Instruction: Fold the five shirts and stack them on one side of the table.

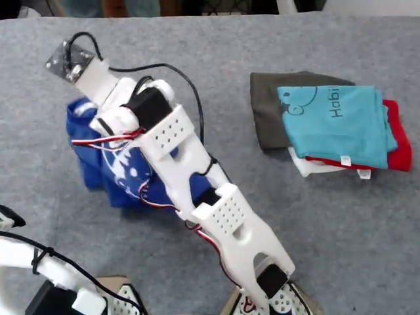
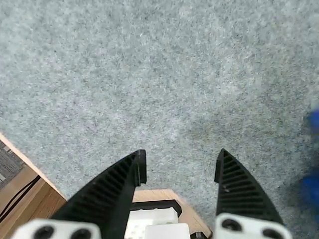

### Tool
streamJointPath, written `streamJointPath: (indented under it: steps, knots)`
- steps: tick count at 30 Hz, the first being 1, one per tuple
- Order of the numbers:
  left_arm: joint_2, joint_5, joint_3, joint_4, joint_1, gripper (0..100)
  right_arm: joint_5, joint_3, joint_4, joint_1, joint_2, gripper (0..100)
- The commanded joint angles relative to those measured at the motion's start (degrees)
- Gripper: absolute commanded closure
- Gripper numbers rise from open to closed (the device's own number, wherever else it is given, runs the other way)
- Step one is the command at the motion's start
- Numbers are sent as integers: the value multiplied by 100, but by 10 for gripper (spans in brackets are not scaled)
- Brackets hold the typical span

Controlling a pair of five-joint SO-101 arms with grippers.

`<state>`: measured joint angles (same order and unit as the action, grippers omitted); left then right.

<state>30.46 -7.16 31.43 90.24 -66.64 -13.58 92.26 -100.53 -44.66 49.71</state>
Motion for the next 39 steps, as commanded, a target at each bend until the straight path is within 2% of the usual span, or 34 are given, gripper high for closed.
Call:
streamJointPath:
  steps: [1, 5, 12, 20, 26, 32, 39]
  knots:
    - [158, -53, -22, -44, -22, 762, 457, 347, 149, 9, -910, 985]
    - [158, -53, -22, -26, -22, 762, 932, 286, 501, -193, -1666, 985]
    - [158, -53, -22, -9, -22, 762, 1169, 268, 457, -396, -2264, 984]
    - [158, -53, -22, -9, -22, 762, 1169, -1103, -35, 527, -1930, 984]
    - [158, -53, -22, -9, -22, 762, 1169, -2888, -35, 1301, -1833, 984]
    - [158, -62, -22, -44, -13, 762, 1169, -4558, -35, 1785, -1833, 984]
    - [158, -70, -22, -44, -13, 762, 1169, -5613, -44, 2268, -1851, 984]
